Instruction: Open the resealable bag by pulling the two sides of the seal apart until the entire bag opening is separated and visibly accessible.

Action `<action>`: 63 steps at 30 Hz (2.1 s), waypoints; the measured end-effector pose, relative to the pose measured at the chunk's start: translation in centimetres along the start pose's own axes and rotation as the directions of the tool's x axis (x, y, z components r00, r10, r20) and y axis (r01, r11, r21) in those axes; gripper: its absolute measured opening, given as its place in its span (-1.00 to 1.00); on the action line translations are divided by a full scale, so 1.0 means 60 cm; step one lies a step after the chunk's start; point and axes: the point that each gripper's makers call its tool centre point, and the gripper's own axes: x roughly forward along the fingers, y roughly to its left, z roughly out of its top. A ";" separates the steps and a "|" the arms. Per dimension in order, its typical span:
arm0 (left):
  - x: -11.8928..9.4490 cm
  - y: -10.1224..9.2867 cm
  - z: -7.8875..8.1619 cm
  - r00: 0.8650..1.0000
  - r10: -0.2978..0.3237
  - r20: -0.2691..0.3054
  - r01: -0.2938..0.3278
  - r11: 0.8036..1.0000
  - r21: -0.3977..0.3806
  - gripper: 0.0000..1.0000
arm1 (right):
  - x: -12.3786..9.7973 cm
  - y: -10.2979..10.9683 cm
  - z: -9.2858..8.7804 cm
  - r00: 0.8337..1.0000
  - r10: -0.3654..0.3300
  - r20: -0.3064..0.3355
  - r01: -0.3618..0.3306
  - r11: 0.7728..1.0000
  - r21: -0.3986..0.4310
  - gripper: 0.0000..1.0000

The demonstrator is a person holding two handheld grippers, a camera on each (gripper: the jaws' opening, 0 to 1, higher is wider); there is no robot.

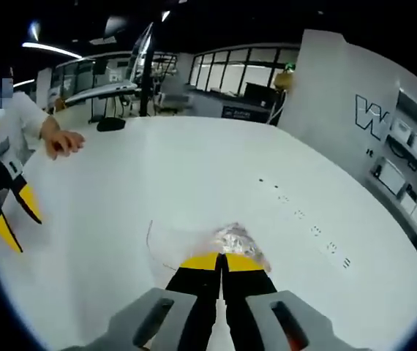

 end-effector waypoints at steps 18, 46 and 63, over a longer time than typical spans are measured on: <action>0.000 0.006 0.001 1.000 0.010 0.001 -0.010 1.000 -0.009 -0.43 | 0.016 -0.036 -0.001 0.998 -0.060 0.010 0.060 0.998 0.014 -1.00; 0.000 -0.002 0.002 1.000 0.004 0.004 -0.004 1.000 -0.005 -0.43 | -0.071 0.022 0.008 0.996 -0.036 0.084 0.041 0.997 -0.068 -0.97; -0.003 -0.003 0.005 1.000 0.002 0.009 -0.002 1.000 -0.003 -0.43 | -0.091 0.027 -0.011 0.996 -0.051 0.077 0.056 0.996 -0.066 -0.89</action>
